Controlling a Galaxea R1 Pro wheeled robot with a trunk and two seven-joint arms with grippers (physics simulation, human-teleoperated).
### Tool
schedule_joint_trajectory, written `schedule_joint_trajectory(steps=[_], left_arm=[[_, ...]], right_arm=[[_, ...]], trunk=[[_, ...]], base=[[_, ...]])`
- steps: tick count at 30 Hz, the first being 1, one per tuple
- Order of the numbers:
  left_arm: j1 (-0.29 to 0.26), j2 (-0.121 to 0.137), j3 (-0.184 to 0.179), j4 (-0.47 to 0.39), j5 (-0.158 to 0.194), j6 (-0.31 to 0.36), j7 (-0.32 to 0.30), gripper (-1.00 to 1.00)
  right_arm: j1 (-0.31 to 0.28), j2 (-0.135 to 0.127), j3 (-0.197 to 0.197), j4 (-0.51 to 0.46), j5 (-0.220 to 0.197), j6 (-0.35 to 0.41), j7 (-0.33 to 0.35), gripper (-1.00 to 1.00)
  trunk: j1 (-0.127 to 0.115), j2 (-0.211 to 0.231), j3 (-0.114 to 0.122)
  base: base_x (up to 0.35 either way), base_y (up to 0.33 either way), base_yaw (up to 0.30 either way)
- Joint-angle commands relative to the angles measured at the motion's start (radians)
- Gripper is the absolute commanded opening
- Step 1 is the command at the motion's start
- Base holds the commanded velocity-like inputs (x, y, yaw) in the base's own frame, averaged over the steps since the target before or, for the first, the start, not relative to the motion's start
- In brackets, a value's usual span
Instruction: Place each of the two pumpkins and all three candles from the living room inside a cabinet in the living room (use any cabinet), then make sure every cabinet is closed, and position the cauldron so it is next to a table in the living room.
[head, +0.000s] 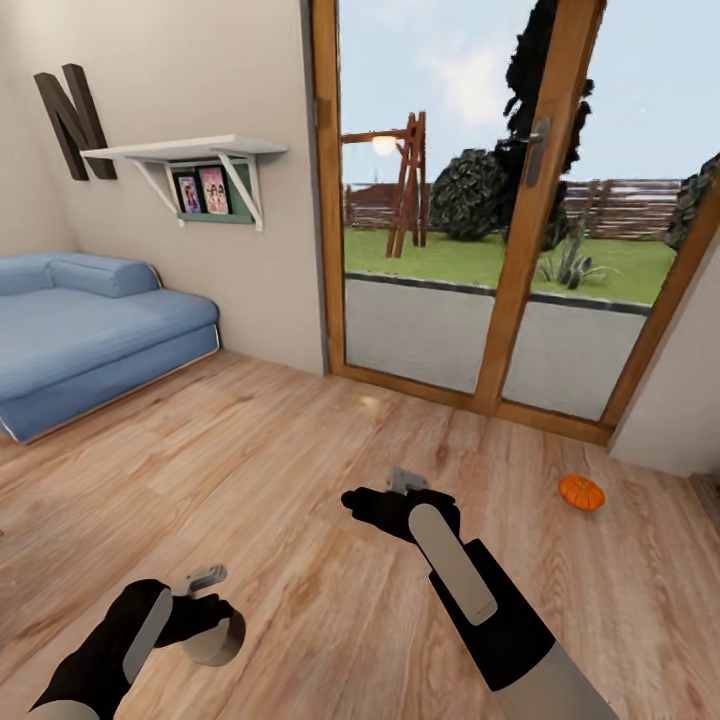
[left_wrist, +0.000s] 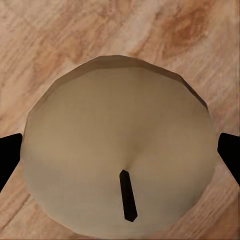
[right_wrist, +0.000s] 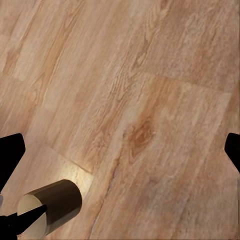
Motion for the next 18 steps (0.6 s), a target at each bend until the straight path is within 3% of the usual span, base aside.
schedule_joint_trajectory(steps=[1,18], left_arm=[[0.000,0.000,0.000,0.000,0.001,0.000,0.000,-1.00],[0.000,-0.001,0.000,0.000,0.003,-0.002,0.000,-1.00]], right_arm=[[0.000,0.000,0.000,0.000,0.000,0.000,0.000,1.00],[0.000,0.000,0.000,0.000,0.000,0.000,0.000,1.00]], trunk=[[-0.001,0.001,0.004],[-0.066,0.120,0.057]], base=[[0.000,0.000,-0.280],[0.000,0.000,-0.280]])
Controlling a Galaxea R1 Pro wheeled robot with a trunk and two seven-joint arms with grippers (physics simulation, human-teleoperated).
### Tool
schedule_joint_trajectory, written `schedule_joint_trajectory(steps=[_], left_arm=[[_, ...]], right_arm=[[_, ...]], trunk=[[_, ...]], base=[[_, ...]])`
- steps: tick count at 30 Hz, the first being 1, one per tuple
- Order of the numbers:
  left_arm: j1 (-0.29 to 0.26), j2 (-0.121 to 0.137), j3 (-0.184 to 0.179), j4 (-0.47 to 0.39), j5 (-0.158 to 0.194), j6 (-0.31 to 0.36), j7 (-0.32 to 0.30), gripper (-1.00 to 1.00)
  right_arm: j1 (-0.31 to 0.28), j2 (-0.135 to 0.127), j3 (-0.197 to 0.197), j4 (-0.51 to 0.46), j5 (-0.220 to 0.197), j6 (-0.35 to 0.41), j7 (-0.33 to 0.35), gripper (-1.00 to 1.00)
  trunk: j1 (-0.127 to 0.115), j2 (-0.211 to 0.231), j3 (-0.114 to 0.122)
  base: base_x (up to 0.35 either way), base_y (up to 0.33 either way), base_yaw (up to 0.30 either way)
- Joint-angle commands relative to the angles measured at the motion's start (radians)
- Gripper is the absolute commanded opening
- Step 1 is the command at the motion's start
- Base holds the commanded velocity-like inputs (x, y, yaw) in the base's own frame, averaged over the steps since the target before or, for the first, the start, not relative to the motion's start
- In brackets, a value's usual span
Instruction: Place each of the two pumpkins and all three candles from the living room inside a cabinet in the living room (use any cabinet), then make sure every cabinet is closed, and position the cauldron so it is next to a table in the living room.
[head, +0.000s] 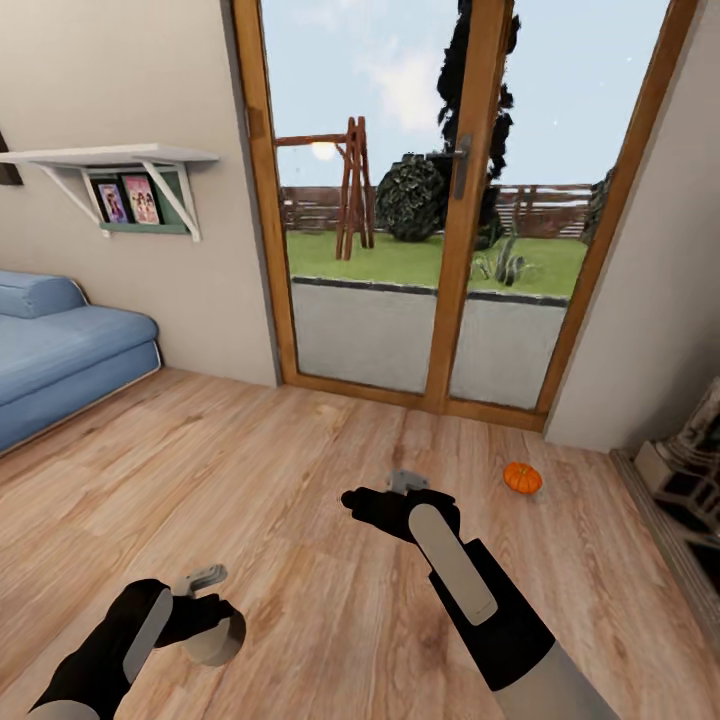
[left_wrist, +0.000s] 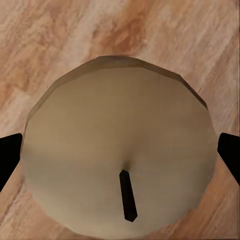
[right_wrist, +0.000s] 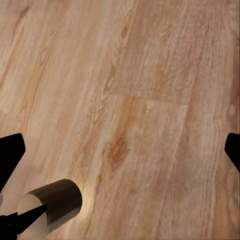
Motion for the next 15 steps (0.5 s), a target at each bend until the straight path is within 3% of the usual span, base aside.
schedule_joint_trajectory(steps=[1,15], left_arm=[[0.000,0.000,0.000,0.000,0.001,0.000,0.000,-1.00],[0.000,0.000,0.000,0.000,0.000,-0.001,0.000,-1.00]], right_arm=[[0.000,0.000,0.000,0.000,0.000,0.000,0.000,1.00],[0.000,0.000,0.001,0.001,0.000,0.000,0.001,1.00]], trunk=[[-0.004,0.007,0.003],[-0.058,0.105,0.047]], base=[[0.000,0.000,-0.280],[0.000,0.000,-0.280]])
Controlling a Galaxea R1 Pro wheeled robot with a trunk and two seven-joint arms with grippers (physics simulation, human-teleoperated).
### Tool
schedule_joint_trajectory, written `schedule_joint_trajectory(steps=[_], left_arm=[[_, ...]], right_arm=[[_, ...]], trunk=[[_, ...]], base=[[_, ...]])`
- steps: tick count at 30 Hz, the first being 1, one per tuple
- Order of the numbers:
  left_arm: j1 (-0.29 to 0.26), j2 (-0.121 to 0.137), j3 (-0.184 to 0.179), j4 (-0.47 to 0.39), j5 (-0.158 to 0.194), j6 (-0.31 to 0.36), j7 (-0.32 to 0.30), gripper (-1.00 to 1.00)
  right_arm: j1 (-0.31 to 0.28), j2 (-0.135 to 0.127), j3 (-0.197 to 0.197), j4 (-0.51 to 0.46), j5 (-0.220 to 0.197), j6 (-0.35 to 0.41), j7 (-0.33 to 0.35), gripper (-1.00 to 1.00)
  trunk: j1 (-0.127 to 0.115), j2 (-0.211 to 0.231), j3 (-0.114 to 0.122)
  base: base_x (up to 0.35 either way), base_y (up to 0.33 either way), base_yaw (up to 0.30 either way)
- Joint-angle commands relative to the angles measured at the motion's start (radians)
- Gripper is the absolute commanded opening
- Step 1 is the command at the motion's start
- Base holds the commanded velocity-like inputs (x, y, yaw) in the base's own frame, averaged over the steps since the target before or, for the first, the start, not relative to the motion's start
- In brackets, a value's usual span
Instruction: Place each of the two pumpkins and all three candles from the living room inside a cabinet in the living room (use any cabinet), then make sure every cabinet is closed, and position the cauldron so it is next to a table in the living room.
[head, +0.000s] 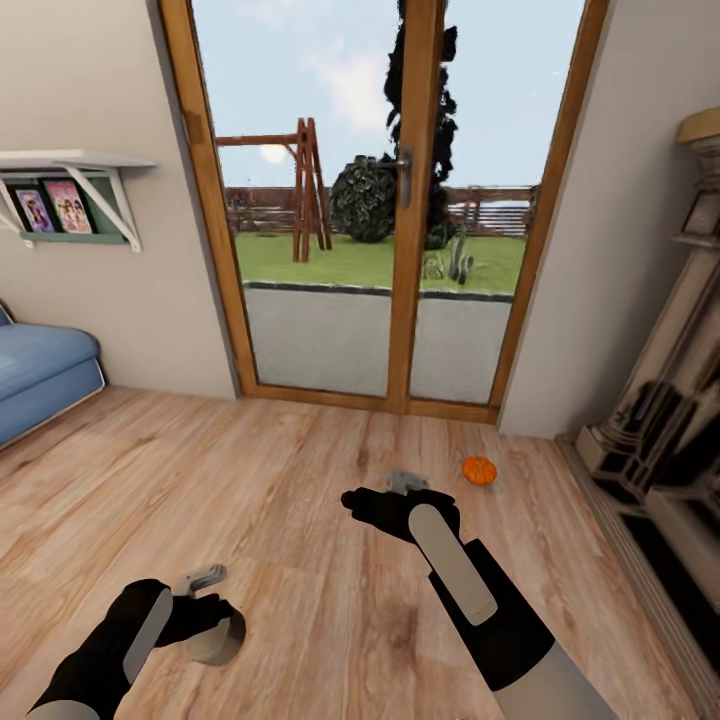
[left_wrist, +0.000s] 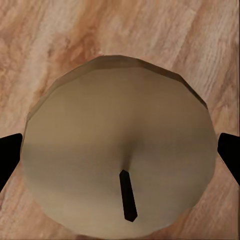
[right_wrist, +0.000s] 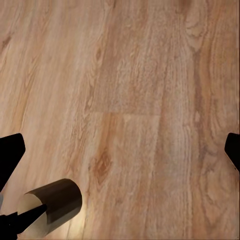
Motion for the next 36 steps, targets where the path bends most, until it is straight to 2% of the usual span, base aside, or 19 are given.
schedule_joint_trajectory(steps=[1,36], left_arm=[[0.000,0.000,0.000,0.000,0.001,0.000,0.000,-1.00],[0.000,0.001,0.000,0.001,0.001,-0.002,-0.001,-1.00]], right_arm=[[0.000,0.000,0.000,0.000,0.000,0.000,0.000,1.00],[0.000,0.001,0.004,-0.001,0.000,0.000,0.004,1.00]], trunk=[[-0.004,0.007,0.003],[-0.138,0.252,0.113]], base=[[0.000,0.000,-0.280],[0.000,0.000,-0.280]])
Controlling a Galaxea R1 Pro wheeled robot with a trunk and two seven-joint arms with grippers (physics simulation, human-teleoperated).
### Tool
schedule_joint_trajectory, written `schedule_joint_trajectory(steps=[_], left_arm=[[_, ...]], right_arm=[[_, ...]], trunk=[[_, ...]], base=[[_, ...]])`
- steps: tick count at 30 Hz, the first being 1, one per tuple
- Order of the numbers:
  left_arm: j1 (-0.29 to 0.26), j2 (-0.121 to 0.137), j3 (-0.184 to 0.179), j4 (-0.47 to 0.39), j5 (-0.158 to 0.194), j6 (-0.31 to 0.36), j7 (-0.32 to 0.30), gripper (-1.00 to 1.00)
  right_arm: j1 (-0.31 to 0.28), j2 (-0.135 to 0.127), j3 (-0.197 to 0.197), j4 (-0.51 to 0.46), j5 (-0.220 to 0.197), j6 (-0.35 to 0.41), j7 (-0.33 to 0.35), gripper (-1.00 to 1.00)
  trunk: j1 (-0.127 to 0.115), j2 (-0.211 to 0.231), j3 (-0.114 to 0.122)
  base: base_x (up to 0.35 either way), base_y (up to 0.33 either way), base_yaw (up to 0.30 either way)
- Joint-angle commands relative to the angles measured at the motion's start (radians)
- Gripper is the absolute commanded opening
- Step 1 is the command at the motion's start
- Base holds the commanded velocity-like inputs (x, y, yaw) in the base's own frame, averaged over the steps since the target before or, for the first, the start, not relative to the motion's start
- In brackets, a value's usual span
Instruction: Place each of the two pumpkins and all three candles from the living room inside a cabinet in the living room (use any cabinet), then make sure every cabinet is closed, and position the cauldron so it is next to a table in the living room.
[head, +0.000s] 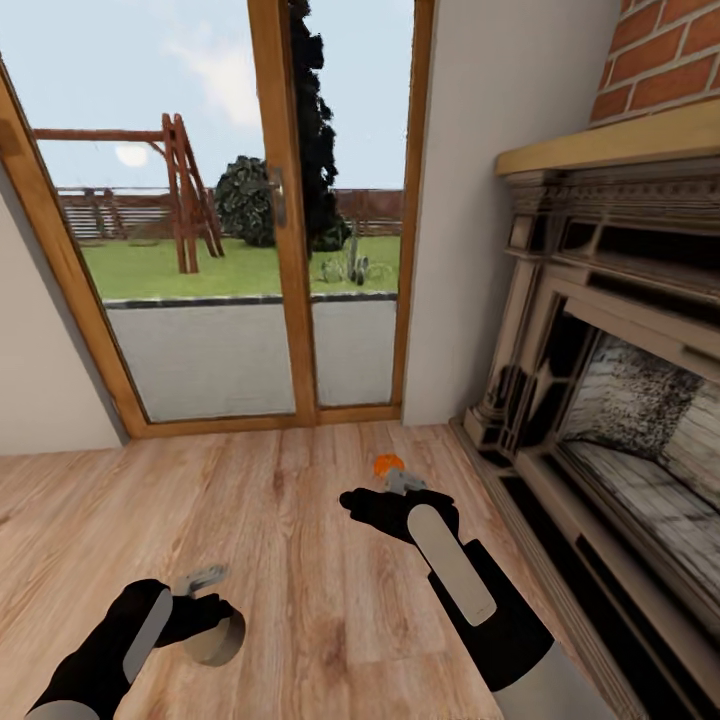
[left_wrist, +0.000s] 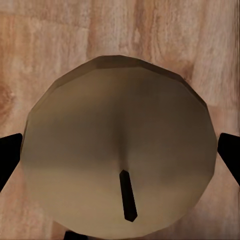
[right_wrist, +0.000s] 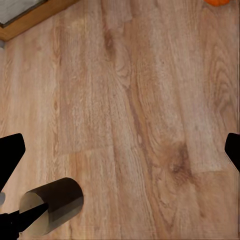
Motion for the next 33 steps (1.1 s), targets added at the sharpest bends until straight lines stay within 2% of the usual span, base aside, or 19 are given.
schedule_joint_trajectory(steps=[1,18,33], left_arm=[[0.000,0.000,0.000,0.000,0.002,0.000,0.000,-1.00],[0.000,0.000,0.000,0.000,0.002,0.000,0.000,-1.00],[0.000,0.005,0.002,0.000,0.003,-0.001,-0.001,-1.00]], right_arm=[[0.000,0.000,0.001,0.000,-0.001,0.000,0.000,1.00],[0.000,0.000,0.002,-0.001,0.000,0.000,0.000,1.00],[0.000,0.006,0.002,-0.001,0.000,0.000,0.000,1.00]], trunk=[[-0.004,0.007,0.003],[-0.069,0.126,0.056],[-0.127,0.231,0.103]], base=[[0.000,0.000,-0.280],[0.000,0.000,-0.264],[0.000,0.000,-0.017]])
